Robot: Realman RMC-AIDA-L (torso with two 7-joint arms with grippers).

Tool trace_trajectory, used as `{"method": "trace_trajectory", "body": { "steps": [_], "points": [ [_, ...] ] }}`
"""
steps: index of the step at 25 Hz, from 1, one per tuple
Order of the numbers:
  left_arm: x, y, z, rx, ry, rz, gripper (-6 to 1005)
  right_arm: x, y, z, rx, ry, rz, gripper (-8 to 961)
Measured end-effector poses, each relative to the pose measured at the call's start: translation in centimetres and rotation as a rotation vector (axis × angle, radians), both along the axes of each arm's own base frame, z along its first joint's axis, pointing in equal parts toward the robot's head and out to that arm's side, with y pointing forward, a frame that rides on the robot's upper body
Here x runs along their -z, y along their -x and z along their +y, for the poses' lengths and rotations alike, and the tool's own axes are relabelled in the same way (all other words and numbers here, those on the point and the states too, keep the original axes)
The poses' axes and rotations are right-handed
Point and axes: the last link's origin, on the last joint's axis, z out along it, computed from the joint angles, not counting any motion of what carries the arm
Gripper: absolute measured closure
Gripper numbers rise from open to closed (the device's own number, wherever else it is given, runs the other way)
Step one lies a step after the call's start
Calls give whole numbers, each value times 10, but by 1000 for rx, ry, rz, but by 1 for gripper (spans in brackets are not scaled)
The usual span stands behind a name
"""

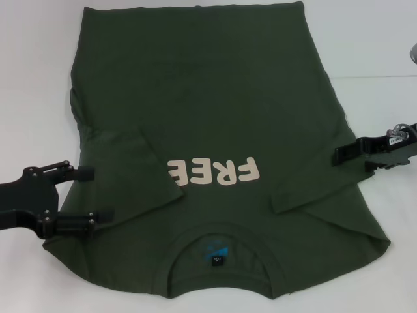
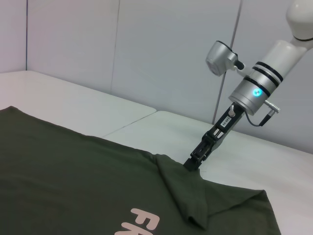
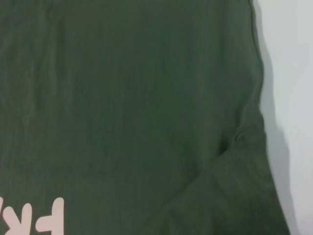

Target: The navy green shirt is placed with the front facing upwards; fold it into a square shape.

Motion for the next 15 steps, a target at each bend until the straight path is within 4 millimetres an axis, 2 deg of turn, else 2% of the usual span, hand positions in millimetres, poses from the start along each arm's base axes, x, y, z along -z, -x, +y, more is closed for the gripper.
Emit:
{"method": "trace_trajectory", "body": {
  "steps": [15],
  "points": [
    [0,-1,1,0,1,-1,62,-10,-13,-6,25,1,-18,82]
  ]
}}
